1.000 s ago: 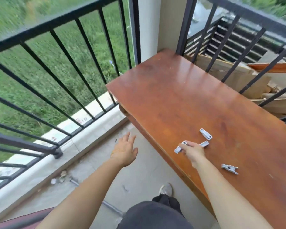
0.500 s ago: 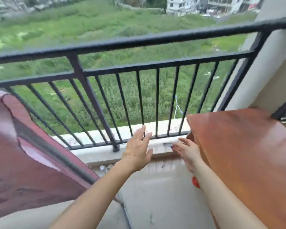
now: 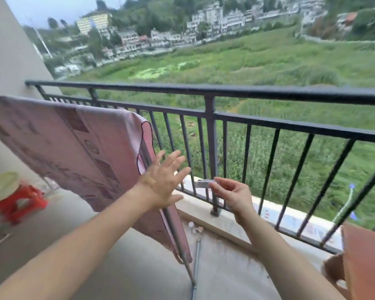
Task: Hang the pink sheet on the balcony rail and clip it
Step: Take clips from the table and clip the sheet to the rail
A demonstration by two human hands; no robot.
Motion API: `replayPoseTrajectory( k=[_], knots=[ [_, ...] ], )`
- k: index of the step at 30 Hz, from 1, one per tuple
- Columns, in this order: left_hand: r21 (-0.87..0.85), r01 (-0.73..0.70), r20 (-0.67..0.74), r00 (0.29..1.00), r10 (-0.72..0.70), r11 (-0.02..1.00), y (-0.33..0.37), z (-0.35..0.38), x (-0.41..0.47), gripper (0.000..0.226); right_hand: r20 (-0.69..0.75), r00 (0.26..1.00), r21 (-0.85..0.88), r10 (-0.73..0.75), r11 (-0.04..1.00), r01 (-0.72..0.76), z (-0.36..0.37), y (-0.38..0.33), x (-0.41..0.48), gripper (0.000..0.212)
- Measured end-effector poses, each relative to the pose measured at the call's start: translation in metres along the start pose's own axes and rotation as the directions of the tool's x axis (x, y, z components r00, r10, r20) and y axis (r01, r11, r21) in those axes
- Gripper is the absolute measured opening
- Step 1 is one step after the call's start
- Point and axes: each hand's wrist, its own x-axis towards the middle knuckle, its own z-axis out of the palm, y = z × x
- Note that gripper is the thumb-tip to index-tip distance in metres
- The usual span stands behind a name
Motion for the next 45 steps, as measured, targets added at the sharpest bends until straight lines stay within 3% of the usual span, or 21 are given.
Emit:
replayPoseTrajectory(
  k=[3, 6, 8, 9, 10, 11, 12, 13, 14, 15, 17, 19, 23, 28, 38, 42, 44, 45],
  knots=[
    [0.353, -0.116, 0.357, 0.934, -0.019, 0.928, -0.042, -0.023, 0.012, 0.081, 0.042, 0.997, -0.057, -0.062, 0.996, 0.065, 0.016, -0.005, -0.006, 0.032],
    [0.516, -0.207, 0.417, 0.908, -0.033, 0.831, -0.059, -0.024, 0.019, 0.053, 0.102, 0.992, -0.094, -0.071, 0.992, 0.081, 0.028, -0.011, -0.011, 0.035],
    [0.467, -0.236, 0.395, 0.918, 0.037, 0.852, -0.080, -0.030, 0.033, 0.032, 0.147, 0.987, -0.088, -0.064, 0.993, 0.077, 0.035, -0.015, -0.013, 0.041],
    [0.388, -0.335, 0.335, 0.919, 0.207, 0.859, -0.096, -0.034, 0.037, 0.025, 0.155, 0.986, -0.087, -0.060, 0.993, 0.075, 0.038, -0.018, -0.014, 0.043],
    [0.205, -0.528, 0.307, 0.834, 0.458, 0.824, -0.110, -0.033, 0.042, 0.025, 0.158, 0.986, -0.093, -0.061, 0.993, 0.076, 0.039, -0.020, -0.014, 0.044],
    [0.039, -0.705, 0.198, 0.700, 0.686, 0.708, -0.126, -0.034, 0.052, 0.035, 0.159, 0.985, -0.105, -0.062, 0.991, 0.079, 0.040, -0.023, -0.013, 0.043],
    [0.009, -0.791, 0.078, 0.610, 0.789, 0.611, -0.138, -0.024, 0.055, 0.050, 0.159, 0.985, -0.129, -0.060, 0.988, 0.082, 0.041, -0.025, -0.012, 0.042],
    [0.041, -0.730, 0.029, 0.683, 0.730, 0.682, -0.132, -0.019, 0.056, 0.064, 0.159, 0.986, -0.156, -0.057, 0.984, 0.083, 0.043, -0.028, -0.011, 0.040],
    [0.026, -0.541, 0.038, 0.841, 0.540, 0.841, -0.122, -0.017, 0.057, 0.070, 0.155, 0.986, -0.182, -0.055, 0.980, 0.083, 0.045, -0.030, -0.010, 0.038],
    [-0.018, -0.404, 0.132, 0.906, 0.402, 0.915, -0.114, -0.030, 0.065, 0.062, 0.151, 0.987, -0.205, -0.054, 0.975, 0.085, 0.047, -0.031, -0.010, 0.036],
    [-0.071, -0.222, 0.579, 0.785, 0.221, 0.973, -0.086, -0.045, 0.066, 0.021, 0.145, 0.987, -0.241, -0.068, 0.965, 0.102, 0.052, -0.031, -0.009, 0.034],
    [0.132, -0.112, 0.580, 0.815, 0.015, 0.985, -0.080, -0.055, 0.067, 0.028, 0.136, 0.984, -0.274, -0.112, 0.951, 0.146, 0.057, -0.028, -0.008, 0.033],
    [0.117, -0.075, 0.457, 0.889, 0.013, 0.990, -0.089, -0.042, 0.067, 0.009, 0.092, 0.981, -0.252, -0.173, 0.949, 0.191, 0.066, -0.022, -0.004, 0.032],
    [0.002, -0.065, 0.344, 0.937, 0.060, 0.998, -0.095, -0.033, 0.063, 0.017, 0.049, 0.976, -0.204, -0.211, 0.955, 0.217, 0.085, -0.019, 0.006, 0.027],
    [-0.079, -0.011, 0.313, 0.949, 0.035, 0.997, -0.098, -0.039, 0.055, 0.019, 0.167, 0.963, -0.153, -0.211, 0.959, 0.237, 0.118, -0.020, 0.019, 0.034],
    [-0.046, -0.030, 0.295, 0.955, 0.042, 0.998, -0.096, -0.040, 0.053, 0.019, 0.215, 0.958, -0.281, -0.191, 0.927, 0.248, 0.096, -0.027, 0.014, 0.051],
    [-0.082, -0.010, 0.187, 0.982, 0.025, 0.997, -0.093, -0.038, 0.053, 0.021, 0.177, 0.956, -0.346, -0.235, 0.894, 0.284, 0.085, -0.033, 0.011, 0.054],
    [-0.149, 0.020, 0.067, 0.998, -0.011, 0.989, -0.090, -0.036, 0.053, 0.023, 0.141, 0.946, -0.411, -0.291, 0.852, 0.323, 0.079, -0.035, 0.011, 0.053]
  ],
)
